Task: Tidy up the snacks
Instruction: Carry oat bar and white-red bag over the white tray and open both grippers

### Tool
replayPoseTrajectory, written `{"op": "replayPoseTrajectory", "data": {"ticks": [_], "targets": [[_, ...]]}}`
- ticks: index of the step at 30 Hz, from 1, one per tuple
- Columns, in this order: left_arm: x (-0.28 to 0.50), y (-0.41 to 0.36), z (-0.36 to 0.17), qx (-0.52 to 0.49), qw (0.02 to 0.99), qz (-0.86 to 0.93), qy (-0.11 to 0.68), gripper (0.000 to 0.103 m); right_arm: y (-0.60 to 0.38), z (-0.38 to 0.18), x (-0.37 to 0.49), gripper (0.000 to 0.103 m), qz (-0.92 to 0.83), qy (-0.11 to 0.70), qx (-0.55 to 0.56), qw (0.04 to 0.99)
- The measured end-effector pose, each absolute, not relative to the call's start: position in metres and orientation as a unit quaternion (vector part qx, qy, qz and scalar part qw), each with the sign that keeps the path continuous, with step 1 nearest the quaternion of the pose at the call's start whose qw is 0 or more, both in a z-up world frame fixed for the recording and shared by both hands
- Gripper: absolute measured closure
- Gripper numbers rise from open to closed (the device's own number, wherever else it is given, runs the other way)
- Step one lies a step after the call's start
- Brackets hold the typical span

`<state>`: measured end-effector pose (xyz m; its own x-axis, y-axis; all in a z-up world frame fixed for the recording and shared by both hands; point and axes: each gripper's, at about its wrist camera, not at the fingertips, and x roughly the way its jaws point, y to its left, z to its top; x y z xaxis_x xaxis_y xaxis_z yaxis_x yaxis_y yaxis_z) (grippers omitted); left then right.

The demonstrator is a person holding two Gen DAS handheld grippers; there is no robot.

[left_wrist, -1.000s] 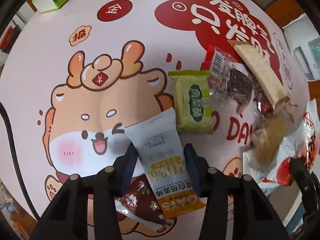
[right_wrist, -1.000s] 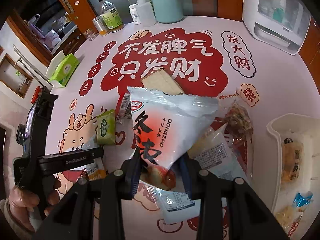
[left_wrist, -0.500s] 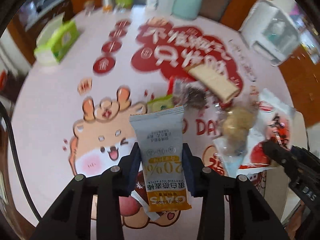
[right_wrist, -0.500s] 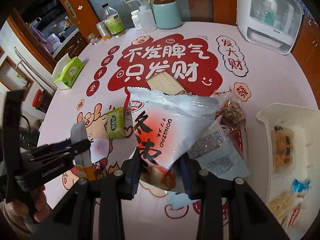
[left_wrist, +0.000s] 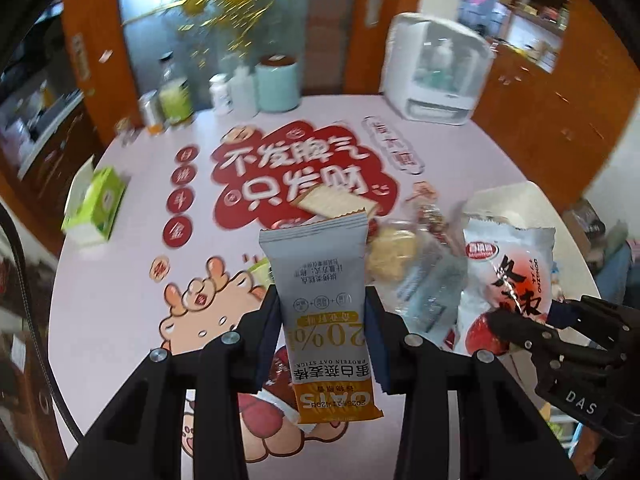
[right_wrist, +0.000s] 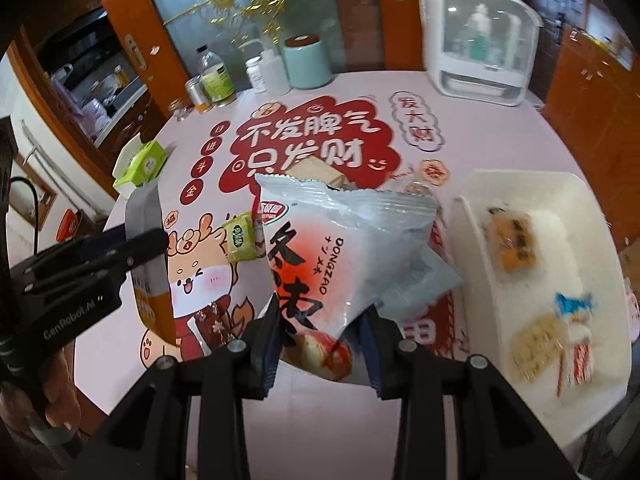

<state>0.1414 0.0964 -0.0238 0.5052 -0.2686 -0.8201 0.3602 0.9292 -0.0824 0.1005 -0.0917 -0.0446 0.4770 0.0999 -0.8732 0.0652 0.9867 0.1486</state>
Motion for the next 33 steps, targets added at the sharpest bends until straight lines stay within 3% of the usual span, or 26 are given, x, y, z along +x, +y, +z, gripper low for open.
{"op": "replayPoseTrajectory", "data": {"ticks": [9, 19, 33], "targets": [[0.112, 0.044, 0.014, 0.076, 0.875, -0.222, 0.424, 0.065, -0.136, -0.018, 0.059, 0.067, -0.018, 0.484, 0.087, 0.870], [0.084, -0.080, 0.039, 0.086, 0.880, -0.240, 0.400, 0.065, -0.238, 0.007, 0.032, 0.067, -0.015, 0.475, 0.053, 0.878], [0.089, -0.194, 0.044, 0.040, 0.879, -0.239, 0.411, 0.065, -0.355, -0.010, 0.027, 0.067, -0.026, 0.504, 0.063, 0.861]]}}
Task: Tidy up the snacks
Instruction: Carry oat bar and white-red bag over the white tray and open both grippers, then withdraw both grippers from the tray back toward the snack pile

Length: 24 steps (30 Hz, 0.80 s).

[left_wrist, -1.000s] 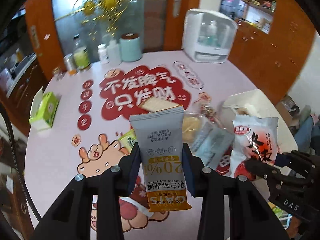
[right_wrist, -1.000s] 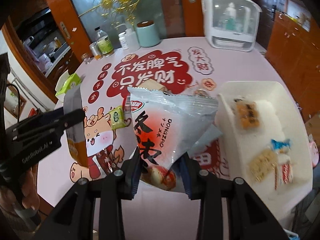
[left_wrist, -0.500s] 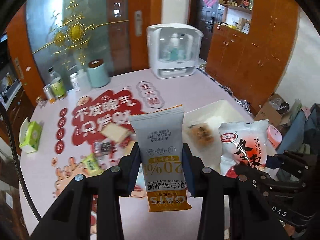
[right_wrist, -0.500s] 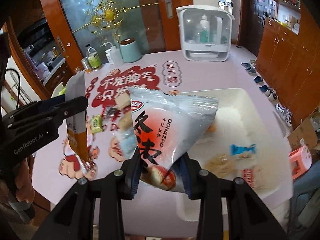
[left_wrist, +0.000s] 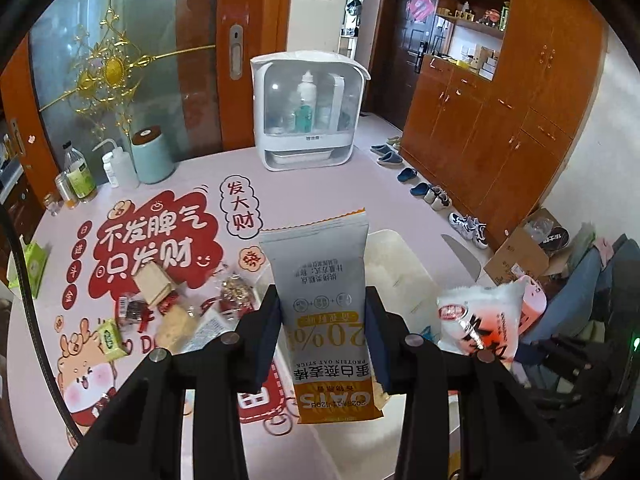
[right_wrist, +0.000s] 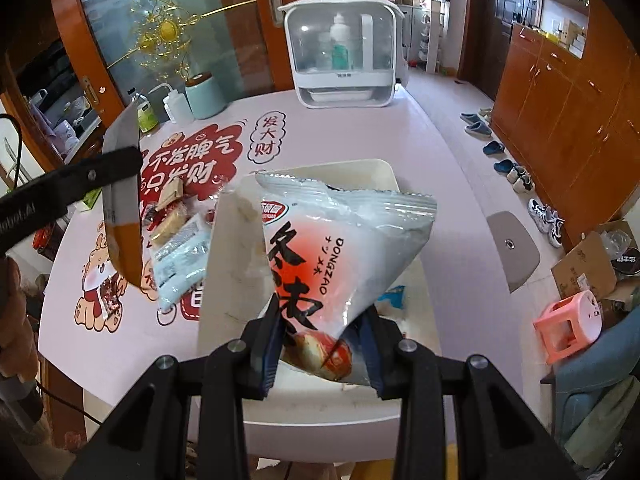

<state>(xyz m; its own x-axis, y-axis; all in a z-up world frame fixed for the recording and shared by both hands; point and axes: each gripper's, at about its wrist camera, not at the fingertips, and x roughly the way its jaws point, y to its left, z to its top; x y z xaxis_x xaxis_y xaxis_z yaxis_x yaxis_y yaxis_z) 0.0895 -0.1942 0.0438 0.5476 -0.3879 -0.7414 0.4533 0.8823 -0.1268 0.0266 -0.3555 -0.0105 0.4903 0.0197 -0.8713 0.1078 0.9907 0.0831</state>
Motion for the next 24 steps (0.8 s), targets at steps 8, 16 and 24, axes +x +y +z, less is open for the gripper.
{"op": "replayPoseTrajectory", "data": {"ticks": [8, 16, 24], "targets": [[0.103, -0.216, 0.022, 0.054, 0.869, -0.223, 0.439, 0.022, -0.368, -0.022, 0.037, 0.056, -0.032, 0.516, 0.065, 0.854], [0.090, -0.203, 0.001, 0.072, 0.868, -0.193, 0.452, 0.013, -0.383, -0.024, 0.036, 0.042, -0.051, 0.507, 0.091, 0.856], [0.079, -0.185, -0.014, 0.093, 0.864, -0.166, 0.466, 0.013, -0.383, -0.020, 0.034, 0.042, -0.051, 0.494, 0.097, 0.862]]}}
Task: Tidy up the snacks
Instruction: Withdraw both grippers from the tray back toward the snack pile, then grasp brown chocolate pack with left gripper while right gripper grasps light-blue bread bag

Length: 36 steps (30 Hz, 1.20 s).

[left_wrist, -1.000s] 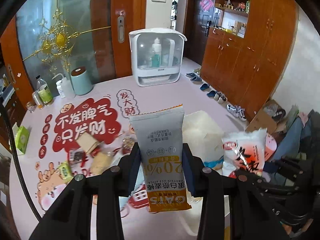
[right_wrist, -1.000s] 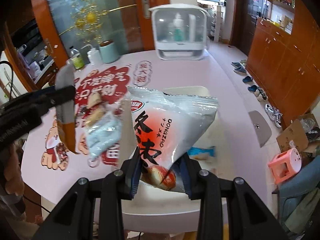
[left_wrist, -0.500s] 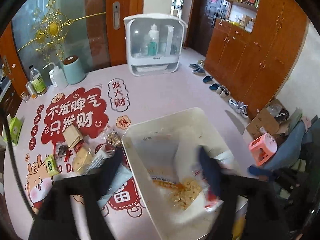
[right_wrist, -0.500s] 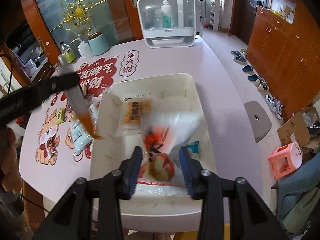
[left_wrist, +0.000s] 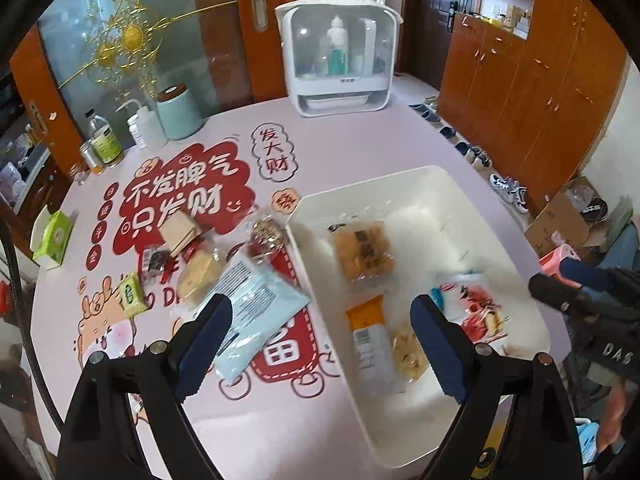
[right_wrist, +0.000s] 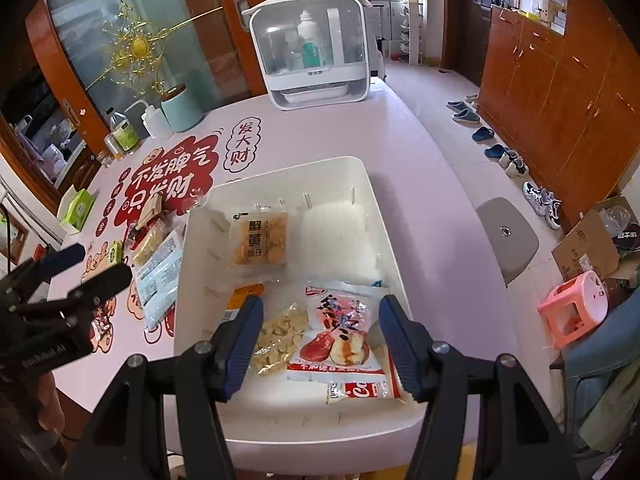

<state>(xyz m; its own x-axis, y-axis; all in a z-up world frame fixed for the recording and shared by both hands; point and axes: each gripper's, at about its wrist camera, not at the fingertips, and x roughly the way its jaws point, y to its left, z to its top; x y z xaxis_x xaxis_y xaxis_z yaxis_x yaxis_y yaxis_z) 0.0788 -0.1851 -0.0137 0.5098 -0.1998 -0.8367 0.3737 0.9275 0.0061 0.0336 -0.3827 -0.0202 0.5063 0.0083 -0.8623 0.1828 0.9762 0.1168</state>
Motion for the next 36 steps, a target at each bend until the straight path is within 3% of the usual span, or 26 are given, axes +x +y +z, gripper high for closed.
{"op": "replayPoseTrajectory", "data": {"ticks": [14, 27, 36], "targets": [[0.069, -0.126, -0.009, 0.089, 0.876, -0.111, 0.460, 0.013, -0.350, -0.020, 0.038, 0.042, -0.023, 0.489, 0.083, 0.868], [0.079, 0.021, 0.010, 0.064, 0.894, 0.023, 0.443, 0.013, -0.257, -0.023, 0.087, 0.042, 0.046, 0.488, 0.076, 0.868], [0.113, 0.106, -0.041, -0.017, 0.862, 0.057, 0.503, 0.013, -0.176, -0.042, 0.137, 0.041, 0.095, 0.527, 0.067, 0.842]]}}
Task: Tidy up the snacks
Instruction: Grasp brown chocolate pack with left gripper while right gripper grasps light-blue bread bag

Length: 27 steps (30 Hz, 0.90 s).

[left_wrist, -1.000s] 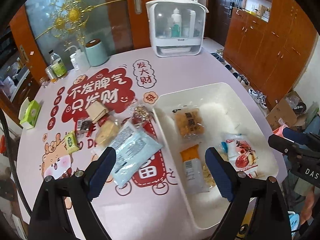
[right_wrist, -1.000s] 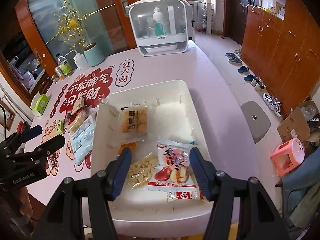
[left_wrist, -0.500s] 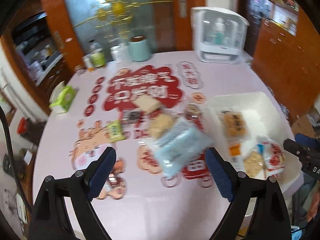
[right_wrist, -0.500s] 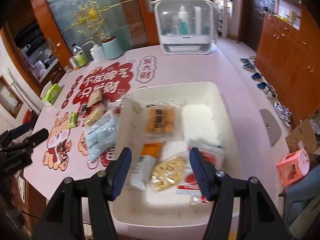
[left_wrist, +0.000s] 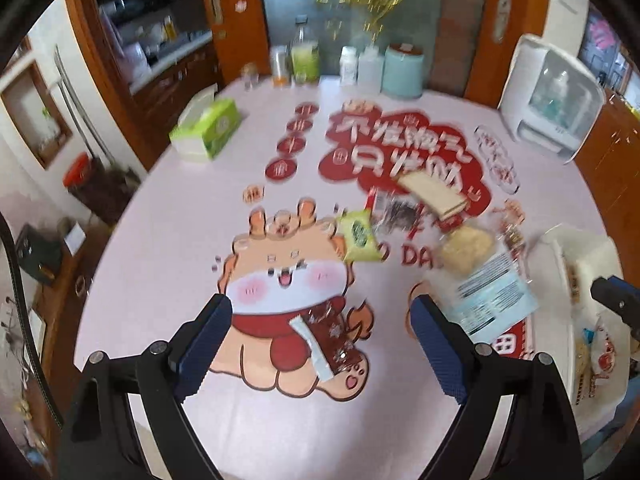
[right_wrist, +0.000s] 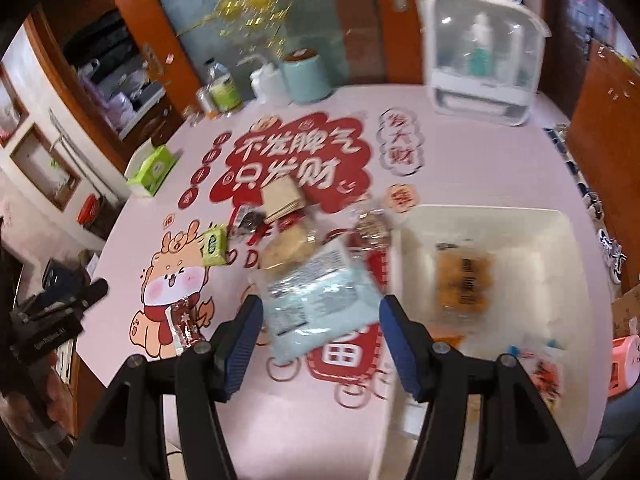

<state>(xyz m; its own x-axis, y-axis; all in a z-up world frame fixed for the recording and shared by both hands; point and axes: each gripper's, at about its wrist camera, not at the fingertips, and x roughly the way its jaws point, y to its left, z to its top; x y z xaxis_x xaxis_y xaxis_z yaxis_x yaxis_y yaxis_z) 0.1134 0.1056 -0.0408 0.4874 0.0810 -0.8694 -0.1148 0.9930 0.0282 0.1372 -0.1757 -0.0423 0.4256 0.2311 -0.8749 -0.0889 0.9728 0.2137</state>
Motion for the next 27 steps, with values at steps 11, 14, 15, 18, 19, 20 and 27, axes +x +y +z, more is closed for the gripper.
{"op": "replayPoseTrajectory", "data": {"ticks": [11, 14, 15, 18, 19, 20, 27], "targets": [[0.147, 0.111, -0.146, -0.034, 0.804, 0.041, 0.593, 0.013, -0.131, -0.137, 0.167, 0.006, -0.005, 0.610, 0.154, 0.778], [0.152, 0.110, -0.170, -0.044, 0.788, 0.044, 0.612, 0.013, -0.129, -0.161, 0.169, 0.006, -0.039, 0.626, 0.165, 0.761], [0.153, 0.110, -0.176, -0.044, 0.785, 0.047, 0.616, 0.013, -0.129, -0.167, 0.170, 0.006, -0.050, 0.629, 0.167, 0.758], [0.155, 0.112, -0.190, -0.048, 0.778, 0.059, 0.624, 0.013, -0.129, -0.182, 0.174, 0.006, -0.078, 0.631, 0.163, 0.755], [0.156, 0.112, -0.194, -0.050, 0.775, 0.062, 0.627, 0.013, -0.130, -0.188, 0.176, 0.006, -0.085, 0.633, 0.164, 0.752], [0.157, 0.112, -0.198, -0.052, 0.773, 0.066, 0.629, 0.013, -0.131, -0.192, 0.178, 0.005, -0.089, 0.633, 0.166, 0.751], [0.164, 0.116, -0.220, -0.053, 0.752, 0.079, 0.652, 0.011, -0.125, -0.212, 0.194, 0.000, -0.089, 0.634, 0.158, 0.752]]}}
